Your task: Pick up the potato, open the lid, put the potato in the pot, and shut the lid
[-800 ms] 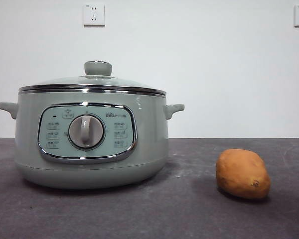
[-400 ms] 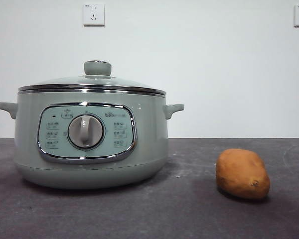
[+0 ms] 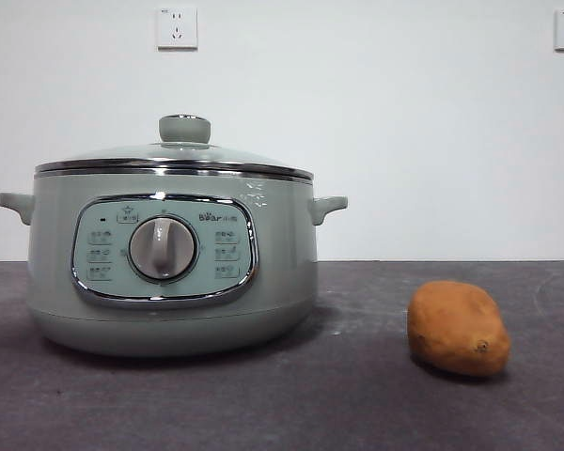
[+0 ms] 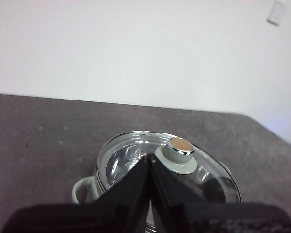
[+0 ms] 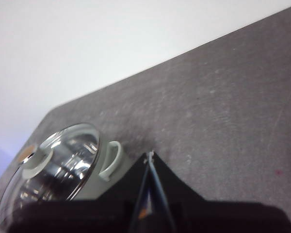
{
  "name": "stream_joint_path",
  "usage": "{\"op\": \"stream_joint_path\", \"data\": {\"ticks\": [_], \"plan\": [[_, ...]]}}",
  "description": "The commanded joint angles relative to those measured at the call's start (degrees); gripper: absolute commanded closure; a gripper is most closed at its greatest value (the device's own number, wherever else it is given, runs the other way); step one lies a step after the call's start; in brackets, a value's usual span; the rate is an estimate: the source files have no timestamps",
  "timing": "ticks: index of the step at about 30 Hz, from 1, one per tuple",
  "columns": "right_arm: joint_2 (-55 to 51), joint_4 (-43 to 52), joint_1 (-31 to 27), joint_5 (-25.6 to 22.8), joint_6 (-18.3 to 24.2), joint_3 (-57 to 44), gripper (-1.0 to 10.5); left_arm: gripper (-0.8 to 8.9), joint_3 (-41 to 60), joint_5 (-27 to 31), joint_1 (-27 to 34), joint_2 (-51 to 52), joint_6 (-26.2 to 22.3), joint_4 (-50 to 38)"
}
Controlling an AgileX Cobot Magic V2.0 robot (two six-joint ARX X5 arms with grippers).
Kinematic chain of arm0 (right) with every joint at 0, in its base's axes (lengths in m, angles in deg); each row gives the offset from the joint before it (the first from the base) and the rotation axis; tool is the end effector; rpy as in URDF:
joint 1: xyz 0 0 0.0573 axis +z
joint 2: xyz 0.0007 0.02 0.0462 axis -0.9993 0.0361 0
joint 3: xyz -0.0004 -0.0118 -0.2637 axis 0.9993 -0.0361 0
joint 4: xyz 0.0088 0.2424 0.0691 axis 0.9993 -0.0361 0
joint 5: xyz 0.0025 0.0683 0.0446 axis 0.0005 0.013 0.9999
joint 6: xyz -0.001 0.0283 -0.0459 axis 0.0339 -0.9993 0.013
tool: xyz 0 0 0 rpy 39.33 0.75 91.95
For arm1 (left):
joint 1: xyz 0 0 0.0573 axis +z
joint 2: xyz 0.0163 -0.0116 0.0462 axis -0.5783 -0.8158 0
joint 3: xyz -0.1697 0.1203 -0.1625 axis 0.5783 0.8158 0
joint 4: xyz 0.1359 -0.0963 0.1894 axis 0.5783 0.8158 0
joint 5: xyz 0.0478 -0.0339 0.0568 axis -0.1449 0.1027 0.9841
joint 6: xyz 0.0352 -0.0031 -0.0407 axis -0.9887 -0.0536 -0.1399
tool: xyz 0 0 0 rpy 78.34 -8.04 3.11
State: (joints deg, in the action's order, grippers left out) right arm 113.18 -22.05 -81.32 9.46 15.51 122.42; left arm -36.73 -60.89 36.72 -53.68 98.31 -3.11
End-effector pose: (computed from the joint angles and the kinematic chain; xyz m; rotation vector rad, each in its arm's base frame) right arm 0.1023 0.0186 0.3028 0.4228 0.3066 0.2948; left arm 0.0749 -0.0094 0.3015 -0.2483 0.1065 -0.3663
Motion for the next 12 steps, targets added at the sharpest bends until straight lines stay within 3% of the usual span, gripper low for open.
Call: {"op": "stream_joint_path", "data": {"ticks": [1,12], "plan": [[3.5,-2.0,-0.2,2.0,4.2,4.5,9.6,8.19,-3.9,-0.8,0.2,-3.1,-5.5,3.0],[14.8,-8.3,-0.2,18.5,11.0,12.9,9.6,8.16,-15.5,-9.7,0.2,-15.8,-7.9,12.4]]}}
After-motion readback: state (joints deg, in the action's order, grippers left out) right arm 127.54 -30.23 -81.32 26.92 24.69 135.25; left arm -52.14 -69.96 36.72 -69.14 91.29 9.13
